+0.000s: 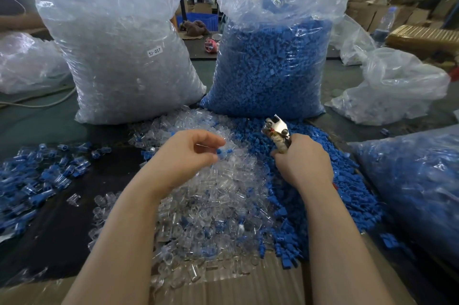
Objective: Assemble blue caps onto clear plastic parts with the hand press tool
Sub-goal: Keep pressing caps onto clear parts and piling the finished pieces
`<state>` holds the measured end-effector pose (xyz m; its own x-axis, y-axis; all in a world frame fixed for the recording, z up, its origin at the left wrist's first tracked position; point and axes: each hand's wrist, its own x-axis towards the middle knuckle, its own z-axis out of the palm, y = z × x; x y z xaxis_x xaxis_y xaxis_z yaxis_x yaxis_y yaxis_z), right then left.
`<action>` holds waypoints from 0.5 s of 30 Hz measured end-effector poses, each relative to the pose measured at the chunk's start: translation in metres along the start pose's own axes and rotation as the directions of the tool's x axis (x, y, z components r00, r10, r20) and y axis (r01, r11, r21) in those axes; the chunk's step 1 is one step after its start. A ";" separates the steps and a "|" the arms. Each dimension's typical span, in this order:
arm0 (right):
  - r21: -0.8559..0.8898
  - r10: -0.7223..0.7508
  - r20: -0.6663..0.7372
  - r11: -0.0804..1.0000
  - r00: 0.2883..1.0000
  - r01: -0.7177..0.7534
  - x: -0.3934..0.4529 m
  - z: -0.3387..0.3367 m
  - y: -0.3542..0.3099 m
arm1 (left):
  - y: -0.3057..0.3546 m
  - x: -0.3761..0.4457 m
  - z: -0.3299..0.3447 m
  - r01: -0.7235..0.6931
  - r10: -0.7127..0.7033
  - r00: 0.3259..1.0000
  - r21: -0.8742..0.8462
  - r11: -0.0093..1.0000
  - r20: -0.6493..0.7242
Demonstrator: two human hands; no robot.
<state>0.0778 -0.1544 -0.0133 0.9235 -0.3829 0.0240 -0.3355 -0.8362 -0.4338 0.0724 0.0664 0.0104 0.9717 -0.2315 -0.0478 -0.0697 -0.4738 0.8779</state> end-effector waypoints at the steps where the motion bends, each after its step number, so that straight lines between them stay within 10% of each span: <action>1: -0.001 -0.007 -0.008 1.000 1.000 0.007 0.000 0.000 0.000 | 0.000 -0.001 -0.001 0.001 -0.002 1.000 0.031 1.000 0.029; 15: 0.185 -0.138 -0.105 0.970 0.985 0.156 0.000 0.002 -0.005 | -0.001 0.002 -0.002 0.122 -0.093 0.985 0.200 0.972 -0.147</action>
<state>0.0795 -0.1494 -0.0124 0.9362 -0.3028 0.1786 -0.1470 -0.7986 -0.5836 0.0749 0.0681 0.0099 0.9965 -0.0589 -0.0587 0.0054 -0.6584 0.7526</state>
